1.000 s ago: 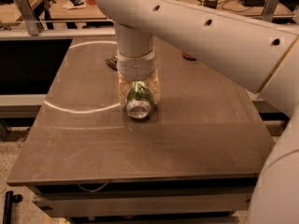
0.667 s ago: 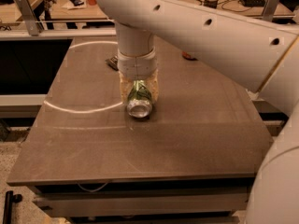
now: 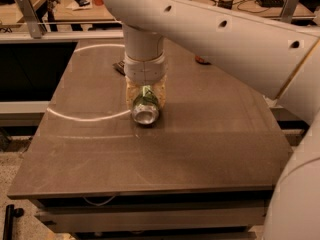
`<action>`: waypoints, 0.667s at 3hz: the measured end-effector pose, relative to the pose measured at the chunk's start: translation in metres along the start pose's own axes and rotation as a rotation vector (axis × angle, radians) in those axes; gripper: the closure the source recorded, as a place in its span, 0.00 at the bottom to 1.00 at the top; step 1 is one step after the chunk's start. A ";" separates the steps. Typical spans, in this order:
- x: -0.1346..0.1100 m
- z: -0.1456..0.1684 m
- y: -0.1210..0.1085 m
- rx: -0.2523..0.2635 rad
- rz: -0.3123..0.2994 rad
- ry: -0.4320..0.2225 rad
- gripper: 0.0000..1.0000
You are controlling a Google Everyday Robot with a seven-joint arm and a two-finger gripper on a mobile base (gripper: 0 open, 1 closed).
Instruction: Place green can upright
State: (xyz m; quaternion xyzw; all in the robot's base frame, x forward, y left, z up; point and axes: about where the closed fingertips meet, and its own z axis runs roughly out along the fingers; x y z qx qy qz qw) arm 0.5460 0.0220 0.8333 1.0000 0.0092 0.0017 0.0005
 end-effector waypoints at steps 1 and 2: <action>0.000 0.000 0.000 0.000 0.000 0.000 1.00; -0.007 -0.010 0.001 -0.013 -0.018 0.099 1.00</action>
Offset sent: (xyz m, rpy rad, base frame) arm -0.0283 -0.0062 0.0401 -0.0545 -0.3268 0.0622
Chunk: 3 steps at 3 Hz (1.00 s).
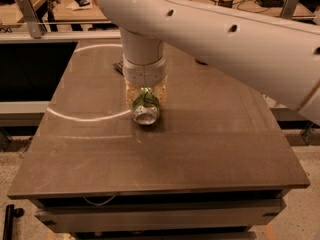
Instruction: Place green can upright
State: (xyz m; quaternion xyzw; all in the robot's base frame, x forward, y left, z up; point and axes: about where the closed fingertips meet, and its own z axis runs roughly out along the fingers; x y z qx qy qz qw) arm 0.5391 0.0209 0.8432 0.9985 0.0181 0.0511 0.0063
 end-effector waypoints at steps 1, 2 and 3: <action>-0.021 -0.026 0.008 -0.015 -0.084 0.199 1.00; -0.045 -0.041 0.024 -0.031 -0.194 0.360 1.00; -0.046 -0.056 0.038 -0.006 -0.271 0.477 1.00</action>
Offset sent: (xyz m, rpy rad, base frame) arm -0.0701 -0.0280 0.0609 -0.0081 -0.6168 0.3750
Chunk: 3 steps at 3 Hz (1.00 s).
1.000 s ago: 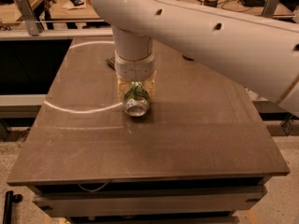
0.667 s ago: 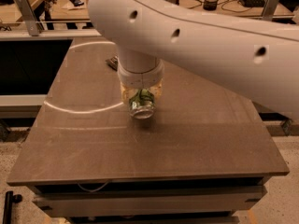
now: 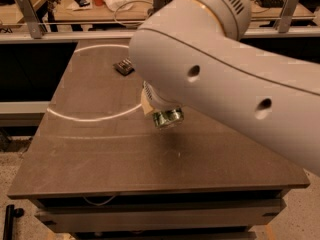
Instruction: Place green can upright
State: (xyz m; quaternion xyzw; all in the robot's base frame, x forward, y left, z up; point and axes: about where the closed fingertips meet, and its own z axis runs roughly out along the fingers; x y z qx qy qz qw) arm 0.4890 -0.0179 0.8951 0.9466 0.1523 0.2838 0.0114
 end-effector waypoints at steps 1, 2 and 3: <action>0.009 -0.011 0.019 -0.011 -0.033 0.087 1.00; 0.020 -0.012 0.023 -0.059 -0.064 0.166 1.00; 0.027 0.000 0.036 -0.134 -0.032 0.241 1.00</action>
Offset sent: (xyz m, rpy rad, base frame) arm 0.0360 -0.0319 0.0341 -0.0646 -0.3234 -0.0570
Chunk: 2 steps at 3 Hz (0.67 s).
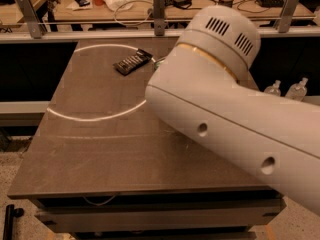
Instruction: Place green can upright
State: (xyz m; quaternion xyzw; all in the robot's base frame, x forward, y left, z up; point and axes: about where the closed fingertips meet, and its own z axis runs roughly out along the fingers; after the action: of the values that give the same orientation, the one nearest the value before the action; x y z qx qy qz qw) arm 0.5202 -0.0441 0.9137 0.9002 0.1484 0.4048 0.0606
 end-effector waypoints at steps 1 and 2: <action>-0.002 0.011 0.016 -0.084 0.027 0.071 1.00; -0.003 0.013 0.029 -0.182 0.041 0.134 1.00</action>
Offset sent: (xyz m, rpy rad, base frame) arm 0.0159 -0.0483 0.0071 0.0524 -0.3427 -0.3415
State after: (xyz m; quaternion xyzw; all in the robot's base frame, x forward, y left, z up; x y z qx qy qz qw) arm 0.5344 -0.0720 0.9092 0.8646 0.0966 0.4772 0.1237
